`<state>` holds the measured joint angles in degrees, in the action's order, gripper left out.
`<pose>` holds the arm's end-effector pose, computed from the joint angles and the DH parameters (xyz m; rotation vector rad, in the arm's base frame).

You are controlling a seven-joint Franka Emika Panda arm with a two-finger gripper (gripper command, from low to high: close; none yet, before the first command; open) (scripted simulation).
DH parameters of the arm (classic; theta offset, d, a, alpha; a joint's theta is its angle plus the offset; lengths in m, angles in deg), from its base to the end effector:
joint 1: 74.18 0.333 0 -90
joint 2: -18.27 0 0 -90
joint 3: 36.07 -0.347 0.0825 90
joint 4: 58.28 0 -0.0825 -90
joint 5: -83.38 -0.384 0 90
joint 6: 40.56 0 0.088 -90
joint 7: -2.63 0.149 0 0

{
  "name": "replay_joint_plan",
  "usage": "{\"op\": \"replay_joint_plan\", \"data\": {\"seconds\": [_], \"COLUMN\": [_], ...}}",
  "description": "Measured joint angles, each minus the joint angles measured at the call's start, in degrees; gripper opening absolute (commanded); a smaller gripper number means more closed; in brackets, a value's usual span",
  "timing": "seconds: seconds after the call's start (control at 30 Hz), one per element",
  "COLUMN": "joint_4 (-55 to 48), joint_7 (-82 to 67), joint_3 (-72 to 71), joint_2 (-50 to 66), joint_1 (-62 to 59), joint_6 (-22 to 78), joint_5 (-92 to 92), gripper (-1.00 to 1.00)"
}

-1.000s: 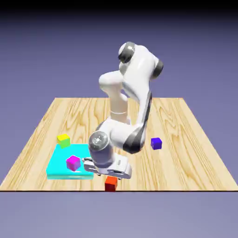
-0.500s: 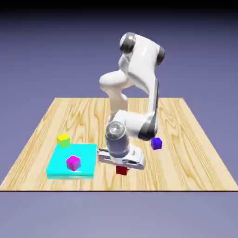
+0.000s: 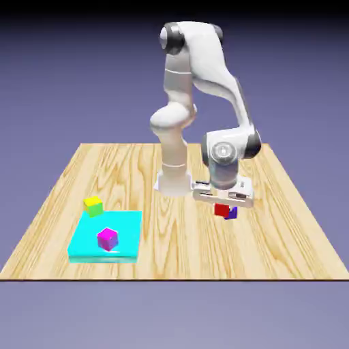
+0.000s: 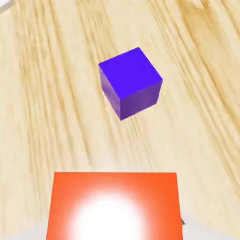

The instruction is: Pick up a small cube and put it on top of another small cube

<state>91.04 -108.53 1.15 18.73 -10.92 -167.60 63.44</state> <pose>0.3291 0.1852 0.2201 -1.3137 -2.3645 0.1831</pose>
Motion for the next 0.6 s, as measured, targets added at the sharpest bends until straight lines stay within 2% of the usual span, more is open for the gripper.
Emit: {"op": "replay_joint_plan", "data": {"seconds": [0.17, 0.23, 0.5, 0.53, 0.6], "joint_4": [10.38, 11.30, 12.01, 12.02, 12.02], "joint_7": [8.04, 8.75, -5.64, -5.76, -5.85], "joint_3": [-1.98, -2.14, -6.65, -6.69, -6.72], "joint_2": [-10.02, -10.90, 3.05, 3.16, 3.16], "joint_1": [5.19, 5.73, 8.64, 8.53, 8.52], "joint_6": [-4.89, -5.32, -14.51, -14.58, -14.60], "joint_5": [3.14, 3.42, -16.54, -16.70, -16.82], "gripper": [-1.00, -1.00, -1.00, 1.00, 1.00]}}
